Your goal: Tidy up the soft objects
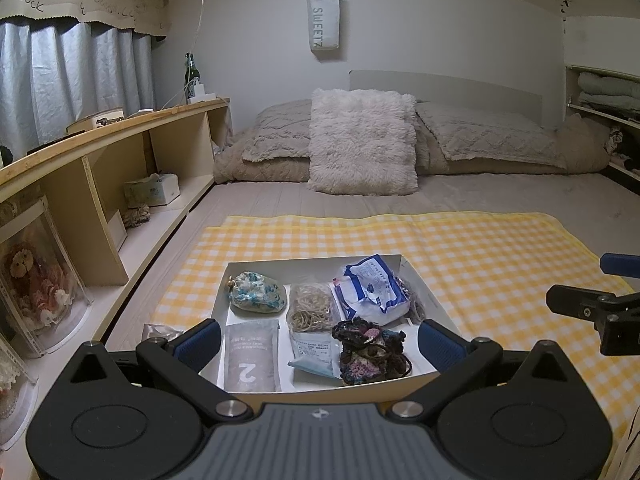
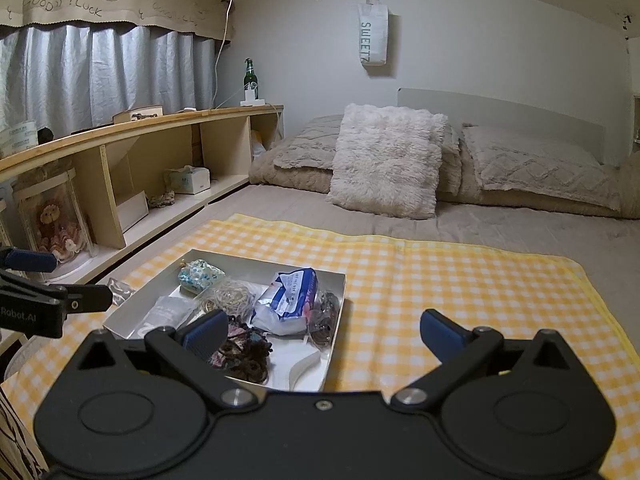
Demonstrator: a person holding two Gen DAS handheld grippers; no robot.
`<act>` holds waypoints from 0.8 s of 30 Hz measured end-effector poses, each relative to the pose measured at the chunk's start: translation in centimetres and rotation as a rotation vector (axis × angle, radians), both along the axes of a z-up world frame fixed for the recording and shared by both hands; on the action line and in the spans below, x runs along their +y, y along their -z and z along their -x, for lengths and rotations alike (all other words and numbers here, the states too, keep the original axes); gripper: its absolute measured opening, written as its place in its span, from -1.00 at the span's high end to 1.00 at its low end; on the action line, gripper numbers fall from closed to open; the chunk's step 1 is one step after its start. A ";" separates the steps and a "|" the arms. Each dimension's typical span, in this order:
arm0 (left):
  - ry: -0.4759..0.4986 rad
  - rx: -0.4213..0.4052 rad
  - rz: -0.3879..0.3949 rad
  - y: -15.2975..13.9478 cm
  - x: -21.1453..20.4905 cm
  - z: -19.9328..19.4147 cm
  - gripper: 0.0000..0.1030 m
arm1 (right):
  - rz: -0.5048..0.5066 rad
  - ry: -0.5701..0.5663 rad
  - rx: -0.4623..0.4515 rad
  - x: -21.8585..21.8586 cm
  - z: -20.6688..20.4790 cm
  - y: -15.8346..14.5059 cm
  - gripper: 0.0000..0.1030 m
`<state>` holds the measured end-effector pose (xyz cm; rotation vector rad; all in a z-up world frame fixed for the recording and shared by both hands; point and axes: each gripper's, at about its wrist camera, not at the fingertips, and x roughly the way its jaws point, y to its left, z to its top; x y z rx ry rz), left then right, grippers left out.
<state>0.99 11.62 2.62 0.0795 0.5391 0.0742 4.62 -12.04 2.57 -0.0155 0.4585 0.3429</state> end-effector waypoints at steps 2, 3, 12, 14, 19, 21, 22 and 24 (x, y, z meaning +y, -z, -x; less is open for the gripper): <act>0.000 0.000 0.000 0.0 0.0 0.0 -1.00 | -0.002 0.001 0.000 0.0 0.0 0.0 -1.00; -0.001 0.000 0.000 0.0 0.0 0.0 -1.00 | -0.002 0.000 0.000 -0.1 0.0 0.0 -1.00; -0.001 0.000 -0.001 0.0 0.0 0.0 -1.00 | -0.002 -0.002 0.001 -0.4 -0.2 0.1 -1.00; -0.001 0.000 0.000 0.0 0.0 0.0 -1.00 | -0.003 -0.001 0.002 -0.4 -0.2 0.1 -1.00; 0.000 0.000 0.000 0.0 0.0 0.0 -1.00 | -0.002 -0.003 0.002 -0.3 -0.2 0.1 -1.00; -0.001 0.000 -0.001 0.0 0.0 0.0 -1.00 | -0.003 -0.001 0.002 -0.4 -0.2 0.1 -1.00; -0.002 -0.001 -0.001 0.0 -0.1 0.0 -1.00 | -0.003 -0.002 0.003 -0.5 -0.2 0.2 -1.00; -0.001 -0.001 0.000 0.0 -0.1 0.0 -1.00 | -0.004 -0.003 0.003 -0.6 -0.2 0.2 -1.00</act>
